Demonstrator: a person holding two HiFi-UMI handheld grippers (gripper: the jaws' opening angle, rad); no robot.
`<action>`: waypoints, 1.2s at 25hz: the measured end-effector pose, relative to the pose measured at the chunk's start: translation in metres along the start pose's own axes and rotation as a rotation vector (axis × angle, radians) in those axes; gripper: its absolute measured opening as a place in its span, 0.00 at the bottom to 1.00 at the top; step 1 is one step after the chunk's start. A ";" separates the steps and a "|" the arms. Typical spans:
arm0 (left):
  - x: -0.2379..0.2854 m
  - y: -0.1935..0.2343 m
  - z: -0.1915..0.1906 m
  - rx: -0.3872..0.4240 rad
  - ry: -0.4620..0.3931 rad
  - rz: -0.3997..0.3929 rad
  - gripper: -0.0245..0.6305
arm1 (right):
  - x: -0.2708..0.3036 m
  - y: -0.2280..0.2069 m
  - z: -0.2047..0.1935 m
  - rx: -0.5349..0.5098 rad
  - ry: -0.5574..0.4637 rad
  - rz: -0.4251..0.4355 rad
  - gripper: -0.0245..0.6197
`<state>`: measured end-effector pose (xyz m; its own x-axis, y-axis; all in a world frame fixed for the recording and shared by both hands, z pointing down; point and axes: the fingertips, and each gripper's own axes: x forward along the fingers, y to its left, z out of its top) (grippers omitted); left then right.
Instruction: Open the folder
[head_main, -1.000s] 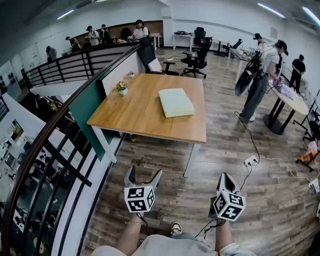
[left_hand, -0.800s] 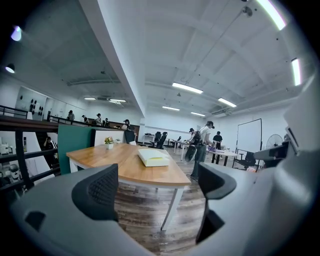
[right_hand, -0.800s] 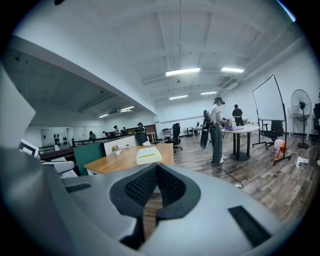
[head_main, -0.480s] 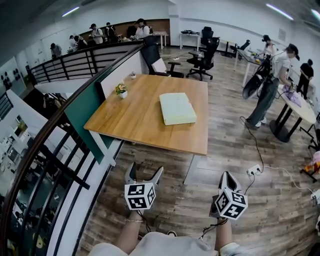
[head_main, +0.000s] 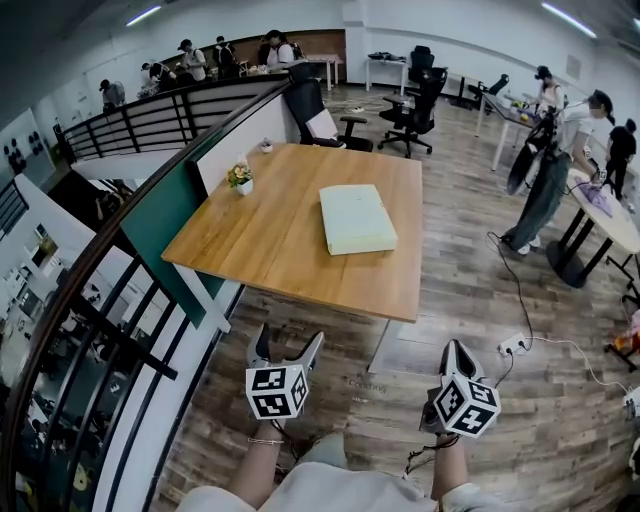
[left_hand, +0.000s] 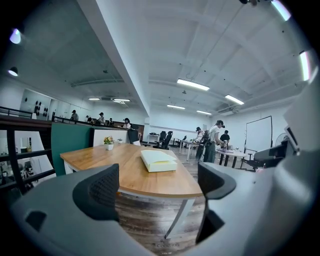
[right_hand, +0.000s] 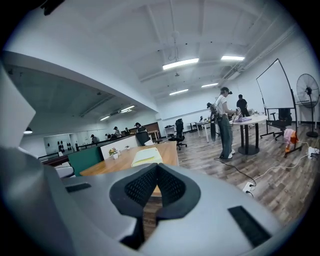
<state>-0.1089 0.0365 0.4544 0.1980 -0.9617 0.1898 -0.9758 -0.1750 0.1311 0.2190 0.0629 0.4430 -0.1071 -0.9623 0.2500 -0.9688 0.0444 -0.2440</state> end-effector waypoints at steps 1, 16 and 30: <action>0.005 0.000 -0.001 0.000 0.003 -0.003 0.80 | 0.005 -0.002 0.000 0.000 0.002 -0.006 0.04; 0.149 0.020 0.038 -0.002 -0.014 -0.052 0.80 | 0.125 -0.012 0.048 -0.023 -0.029 -0.056 0.04; 0.307 0.052 0.086 -0.011 -0.022 -0.106 0.80 | 0.271 -0.005 0.114 -0.052 -0.057 -0.097 0.04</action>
<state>-0.1068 -0.2856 0.4358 0.2976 -0.9424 0.1528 -0.9484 -0.2735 0.1603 0.2199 -0.2289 0.4056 -0.0005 -0.9764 0.2159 -0.9844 -0.0374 -0.1718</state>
